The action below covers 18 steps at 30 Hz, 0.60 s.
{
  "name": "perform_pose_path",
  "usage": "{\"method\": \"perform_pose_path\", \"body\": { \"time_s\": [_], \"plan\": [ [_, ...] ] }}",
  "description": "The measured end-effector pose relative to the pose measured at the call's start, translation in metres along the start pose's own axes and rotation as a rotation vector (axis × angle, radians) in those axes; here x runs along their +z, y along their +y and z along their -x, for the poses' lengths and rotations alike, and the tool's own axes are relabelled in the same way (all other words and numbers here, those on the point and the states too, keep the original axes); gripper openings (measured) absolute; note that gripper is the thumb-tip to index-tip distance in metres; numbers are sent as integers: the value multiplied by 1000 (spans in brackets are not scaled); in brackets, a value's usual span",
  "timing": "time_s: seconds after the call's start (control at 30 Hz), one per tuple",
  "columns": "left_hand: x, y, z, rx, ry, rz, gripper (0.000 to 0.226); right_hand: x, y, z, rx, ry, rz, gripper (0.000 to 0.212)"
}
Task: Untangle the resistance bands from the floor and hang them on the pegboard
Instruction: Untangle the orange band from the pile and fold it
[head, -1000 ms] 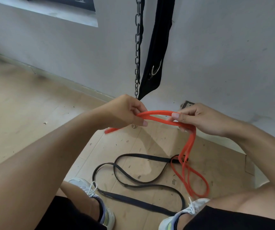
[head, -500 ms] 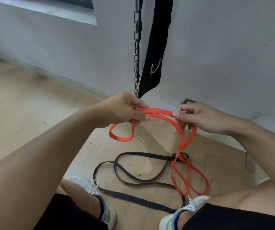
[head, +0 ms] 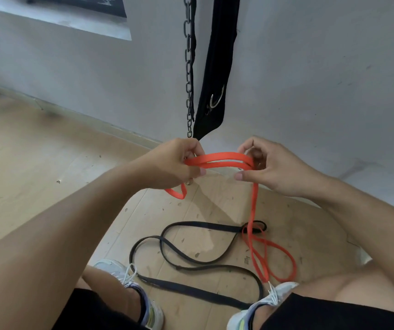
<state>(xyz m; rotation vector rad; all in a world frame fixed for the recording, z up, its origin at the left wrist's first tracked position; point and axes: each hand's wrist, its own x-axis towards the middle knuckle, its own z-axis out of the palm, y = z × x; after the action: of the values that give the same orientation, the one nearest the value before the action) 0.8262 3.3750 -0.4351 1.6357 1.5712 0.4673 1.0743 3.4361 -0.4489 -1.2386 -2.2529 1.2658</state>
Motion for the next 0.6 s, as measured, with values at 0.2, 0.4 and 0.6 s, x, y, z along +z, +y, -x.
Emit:
{"method": "perform_pose_path", "body": {
  "time_s": [0.2, 0.4, 0.6],
  "plan": [
    [5, -5, 0, 33, 31, -124, 10, 3, -3, 2, -56, 190, 69, 12],
    [18, 4, 4, 97, 48, -61, 20, 14, -9, 5, -122, 230, 94, 25],
    [26, 20, 6, 185, 147, 63, 14, 20, -18, 8, -156, 153, 105, 31]
  ]
}}
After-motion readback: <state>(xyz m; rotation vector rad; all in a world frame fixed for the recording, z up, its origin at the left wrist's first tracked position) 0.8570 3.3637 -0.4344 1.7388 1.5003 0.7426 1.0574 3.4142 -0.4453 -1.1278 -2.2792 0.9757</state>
